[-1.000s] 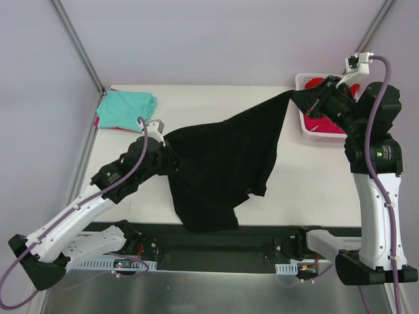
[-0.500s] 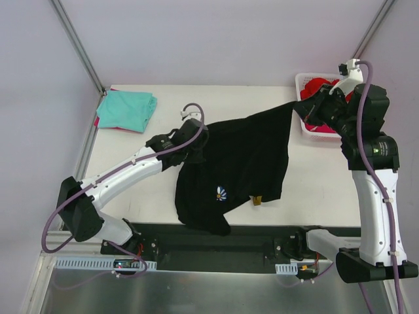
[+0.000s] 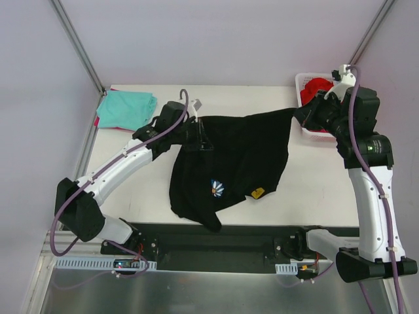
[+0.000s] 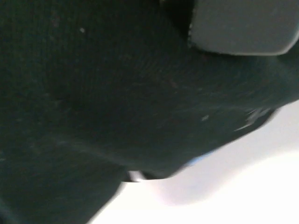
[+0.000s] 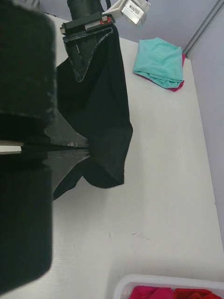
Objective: Fold and stack the t-shirts
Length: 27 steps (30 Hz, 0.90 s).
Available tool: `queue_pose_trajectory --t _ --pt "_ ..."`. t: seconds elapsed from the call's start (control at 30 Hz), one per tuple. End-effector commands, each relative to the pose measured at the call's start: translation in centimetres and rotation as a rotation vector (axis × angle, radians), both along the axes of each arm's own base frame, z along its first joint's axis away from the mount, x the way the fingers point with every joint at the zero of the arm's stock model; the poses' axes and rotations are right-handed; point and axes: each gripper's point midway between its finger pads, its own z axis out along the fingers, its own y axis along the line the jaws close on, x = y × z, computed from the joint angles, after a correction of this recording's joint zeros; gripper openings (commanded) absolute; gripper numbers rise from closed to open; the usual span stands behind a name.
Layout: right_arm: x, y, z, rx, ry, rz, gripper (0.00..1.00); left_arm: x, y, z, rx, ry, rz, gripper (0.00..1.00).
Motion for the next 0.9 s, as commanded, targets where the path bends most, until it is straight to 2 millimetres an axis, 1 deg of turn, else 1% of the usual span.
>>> queue_pose_trajectory --t 0.0,0.03,0.07,0.1,0.13,0.17,0.2,0.23,0.27,0.3,0.33,0.4,0.43,0.47,0.53,0.63,0.7,0.77,0.8,0.83,0.87 --pt "-0.1 0.2 1.7 0.015 -0.060 0.004 0.00 -5.7 -8.1 9.2 -0.552 -0.020 -0.546 0.00" --pt "-0.2 0.1 1.7 0.010 -0.064 0.004 0.00 -6.1 -8.3 9.6 -0.608 -0.019 -0.609 0.00" --pt "-0.3 0.1 1.7 0.008 -0.063 0.003 0.00 -6.8 -8.3 9.3 -0.698 0.078 -0.617 0.00" --pt "-0.3 -0.1 1.4 0.002 -0.054 -0.003 0.00 -7.9 -7.8 12.0 -0.803 -0.064 -0.794 0.00" --pt "-0.3 -0.1 1.3 0.001 -0.051 -0.005 0.01 -7.3 -7.9 9.5 -0.843 -0.004 -0.801 0.00" --pt "-0.4 -0.2 1.2 0.000 -0.049 -0.006 0.00 -7.4 -7.5 9.5 -0.902 0.152 -0.770 0.00" --pt "-0.4 -0.2 1.1 0.001 -0.049 -0.008 0.00 -6.6 -7.1 8.8 -0.928 0.183 -0.762 0.00" --pt "-0.4 -0.1 0.7 0.001 -0.039 -0.007 0.00 -6.0 -7.1 6.6 -0.959 0.113 -0.821 0.00" --pt "-0.5 -0.2 0.6 0.001 -0.037 -0.007 0.00 -5.2 -7.1 4.5 -0.964 0.266 -0.756 0.00" --pt "-0.6 -0.2 0.5 0.002 -0.034 -0.009 0.00 -4.6 -7.3 2.3 -0.952 0.311 -0.730 0.00" --pt "-0.6 -0.2 0.2 -0.002 -0.030 -0.008 0.00 -3.9 -7.4 -2.1 -0.928 0.406 -0.687 0.00" --pt "-0.7 -0.3 0.1 -0.007 -0.032 -0.009 0.00 -3.3 -7.4 -6.1 -0.918 0.454 -0.623 0.00" --pt "-0.8 -0.4 0.1 -0.016 -0.034 -0.009 0.01 -3.0 -7.3 -8.7 -0.907 0.500 -0.590 0.00" --pt "-0.8 -0.6 0.0 -0.024 -0.034 -0.014 0.00 -2.8 -7.3 -9.7 -0.907 0.499 -0.565 0.00" --pt "-0.9 -0.8 -0.1 -0.040 -0.029 -0.017 0.00 -2.4 -7.2 -11.2 -0.905 0.518 -0.534 0.00" --pt "-0.9 -0.9 -0.2 -0.044 -0.027 -0.020 0.00 -2.0 -7.2 -11.5 -0.909 0.512 -0.518 0.00" --pt "-0.9 -0.9 -0.3 -0.046 -0.024 -0.017 0.00 -1.8 -7.1 -11.0 -0.911 0.502 -0.521 0.00" --pt "-0.7 -0.9 -0.5 -0.046 -0.021 -0.017 0.00 -1.7 -6.7 -10.0 -0.914 0.478 -0.529 0.00" --pt "-0.6 -0.8 -0.7 -0.044 -0.014 -0.017 0.00 -1.5 -6.5 -10.0 -0.907 0.500 -0.510 0.00" --pt "-0.6 -0.7 -0.8 -0.040 -0.013 -0.014 0.00 -1.5 -6.3 -9.1 -0.897 0.499 -0.507 0.00" --pt "-0.5 -0.6 -0.7 -0.031 -0.017 -0.008 0.01 -1.4 -6.2 -9.2 -0.867 0.427 -0.533 0.00"
